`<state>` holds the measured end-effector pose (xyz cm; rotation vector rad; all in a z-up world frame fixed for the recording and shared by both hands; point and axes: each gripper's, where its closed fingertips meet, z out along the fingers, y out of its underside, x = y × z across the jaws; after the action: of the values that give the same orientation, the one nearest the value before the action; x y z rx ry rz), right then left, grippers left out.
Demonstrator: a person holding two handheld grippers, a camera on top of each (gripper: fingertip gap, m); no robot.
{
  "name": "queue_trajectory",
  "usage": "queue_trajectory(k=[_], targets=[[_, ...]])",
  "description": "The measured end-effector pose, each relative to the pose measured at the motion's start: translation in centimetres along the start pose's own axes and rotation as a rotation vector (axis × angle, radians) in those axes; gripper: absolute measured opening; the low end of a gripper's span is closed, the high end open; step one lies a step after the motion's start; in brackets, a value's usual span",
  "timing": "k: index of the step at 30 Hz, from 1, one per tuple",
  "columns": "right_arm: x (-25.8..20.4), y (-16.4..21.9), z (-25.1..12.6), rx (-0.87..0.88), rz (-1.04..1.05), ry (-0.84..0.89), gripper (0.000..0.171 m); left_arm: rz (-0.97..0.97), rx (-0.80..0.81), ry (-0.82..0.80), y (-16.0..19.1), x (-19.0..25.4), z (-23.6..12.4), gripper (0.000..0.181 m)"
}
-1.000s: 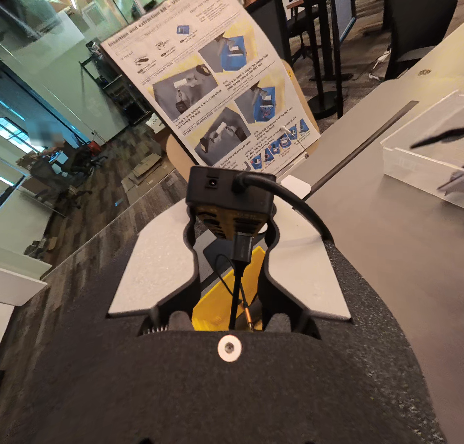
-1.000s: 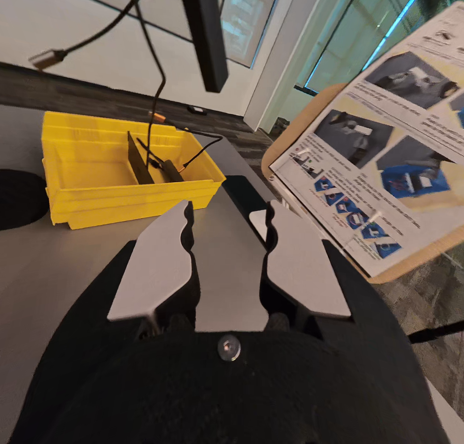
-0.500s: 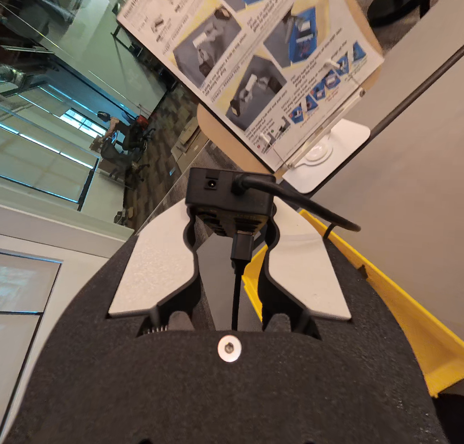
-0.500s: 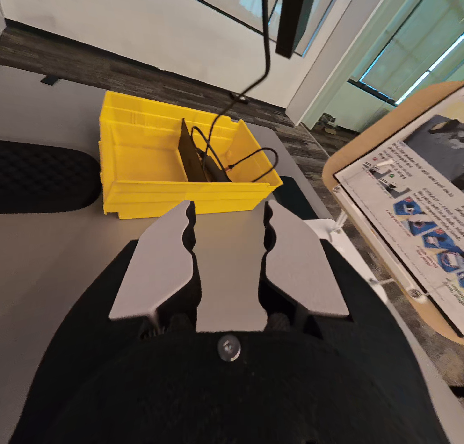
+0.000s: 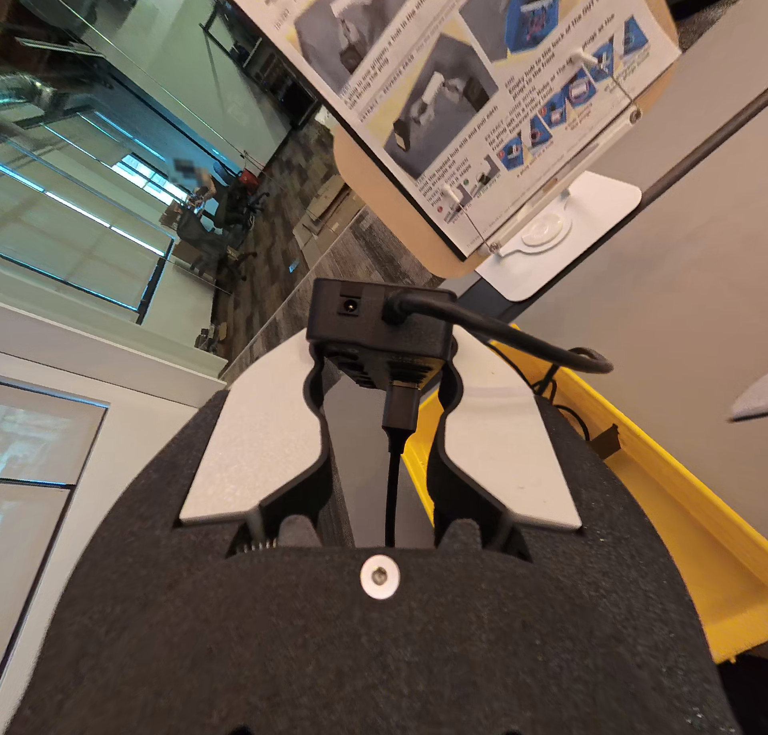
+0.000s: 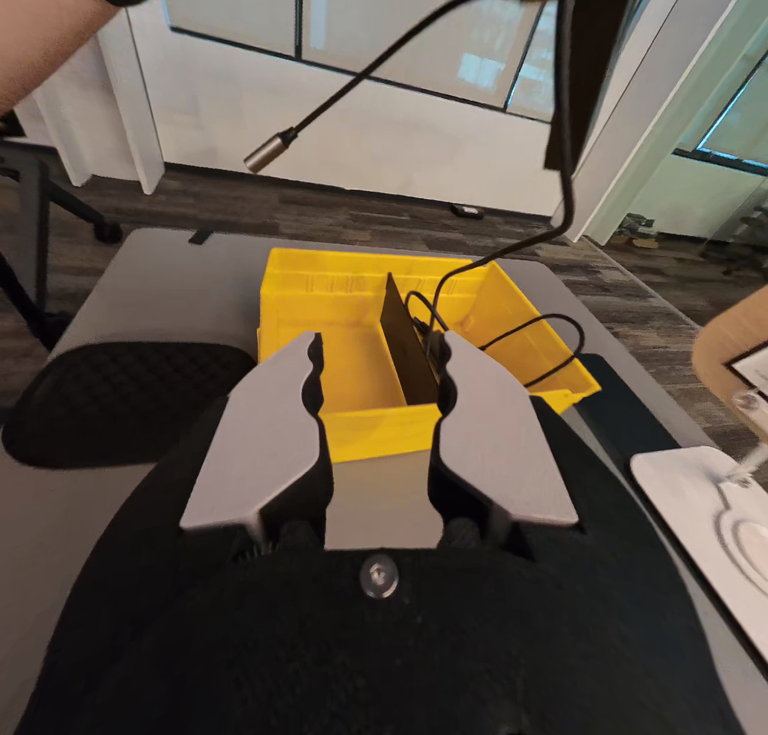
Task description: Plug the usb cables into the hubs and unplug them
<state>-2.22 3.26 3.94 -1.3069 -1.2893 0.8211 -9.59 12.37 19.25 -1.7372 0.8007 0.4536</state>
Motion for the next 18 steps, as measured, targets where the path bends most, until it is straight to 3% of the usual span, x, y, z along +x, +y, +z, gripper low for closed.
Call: queue_trajectory(k=[10, 15, 18], targets=[[4.6, -1.6, 7.5, 0.127, 0.145, 0.075, 0.053, 0.025, 0.078, -0.088, -5.0, -3.8, -3.8, 0.053], [5.9, -0.3, 11.5, 0.097, 0.24, 0.075, 0.051, -0.009, 0.111, -0.094, -5.9, -5.0, -4.9, 0.053], [6.5, 2.1, 13.7, -0.042, 0.207, 0.082, 0.034, -0.029, 0.124, -0.097, -6.3, -5.9, -5.6, 0.053]])
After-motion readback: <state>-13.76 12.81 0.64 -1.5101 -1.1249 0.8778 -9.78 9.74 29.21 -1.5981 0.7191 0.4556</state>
